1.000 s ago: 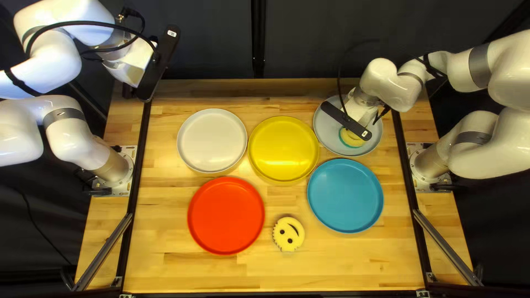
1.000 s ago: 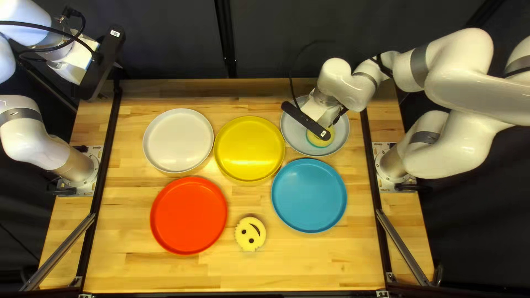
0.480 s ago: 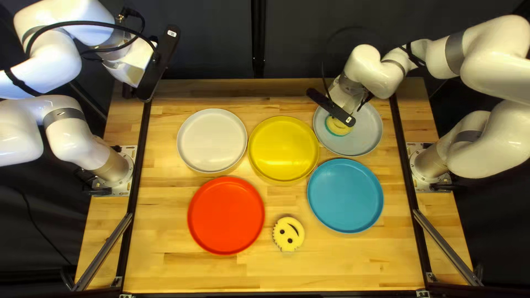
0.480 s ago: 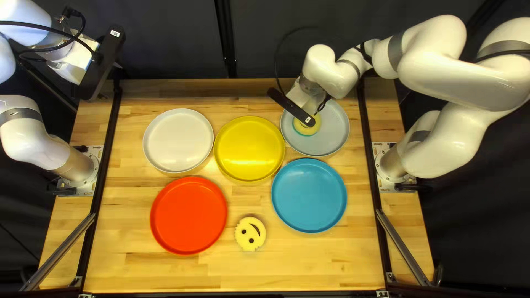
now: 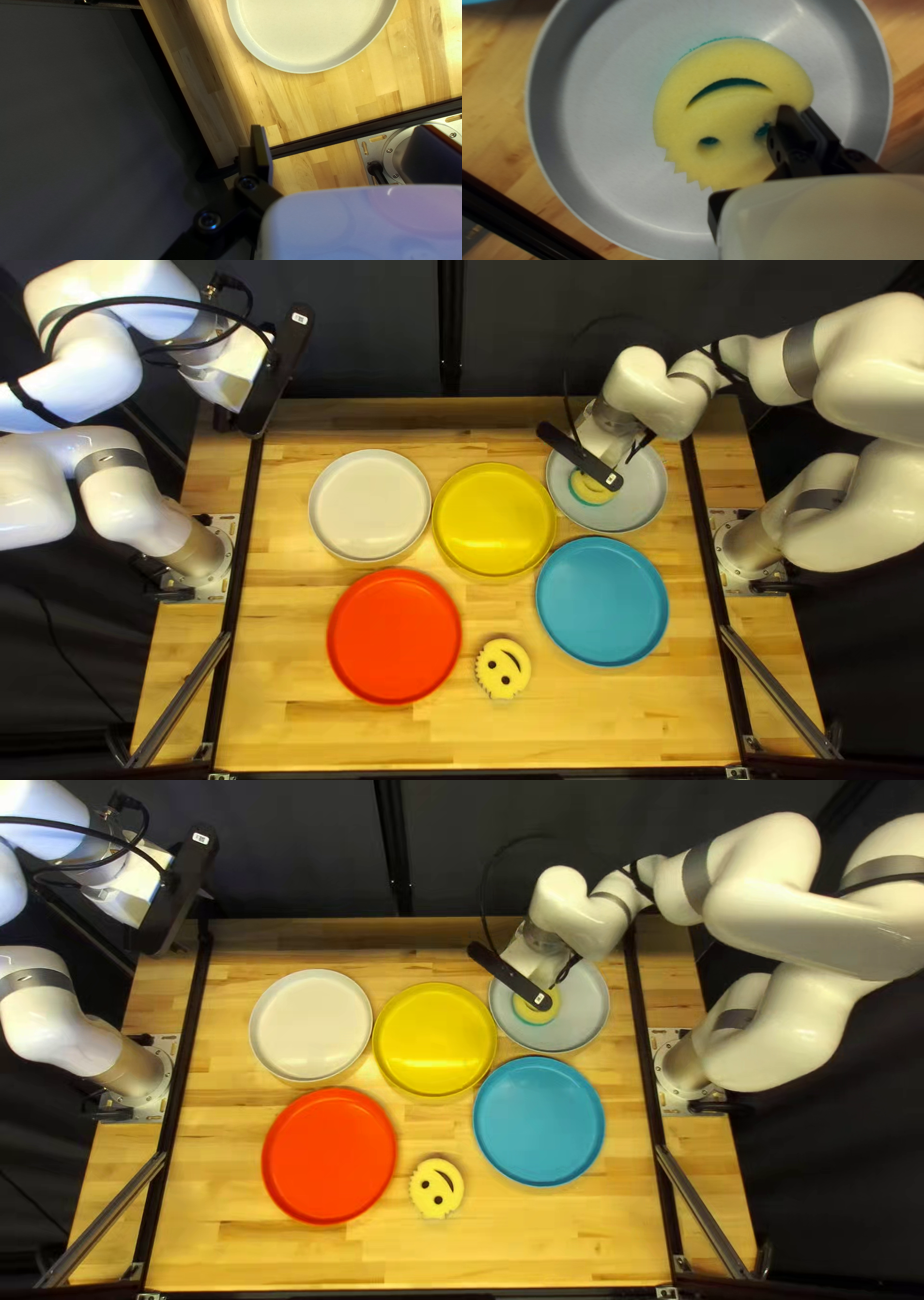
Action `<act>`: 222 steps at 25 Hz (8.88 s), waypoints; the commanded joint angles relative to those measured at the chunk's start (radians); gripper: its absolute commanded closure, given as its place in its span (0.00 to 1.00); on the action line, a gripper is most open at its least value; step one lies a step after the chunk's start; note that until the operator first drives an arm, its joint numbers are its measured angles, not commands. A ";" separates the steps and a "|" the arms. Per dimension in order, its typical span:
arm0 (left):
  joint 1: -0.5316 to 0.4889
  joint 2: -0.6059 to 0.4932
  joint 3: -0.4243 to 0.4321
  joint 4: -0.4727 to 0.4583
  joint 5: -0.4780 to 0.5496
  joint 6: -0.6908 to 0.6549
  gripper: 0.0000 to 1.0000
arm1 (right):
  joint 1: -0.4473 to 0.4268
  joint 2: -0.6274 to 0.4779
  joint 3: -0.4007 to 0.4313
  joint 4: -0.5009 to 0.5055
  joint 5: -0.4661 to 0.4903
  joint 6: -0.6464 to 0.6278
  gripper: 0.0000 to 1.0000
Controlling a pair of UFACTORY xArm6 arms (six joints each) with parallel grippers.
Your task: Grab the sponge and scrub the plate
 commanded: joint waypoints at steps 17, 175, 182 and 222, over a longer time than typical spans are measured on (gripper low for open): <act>0.000 0.000 0.000 0.000 0.000 0.000 0.00 | -0.118 0.172 -0.209 0.004 0.039 -0.101 1.00; 0.000 0.000 0.000 0.000 0.000 0.000 0.00 | -0.236 -0.010 -0.026 -0.126 0.059 -0.133 1.00; 0.000 0.000 0.000 0.000 0.000 0.000 0.00 | -0.216 0.046 -0.080 -0.113 0.061 -0.125 1.00; 0.000 0.000 0.000 0.000 0.000 0.000 0.00 | -0.006 0.048 -0.134 -0.090 0.145 0.032 1.00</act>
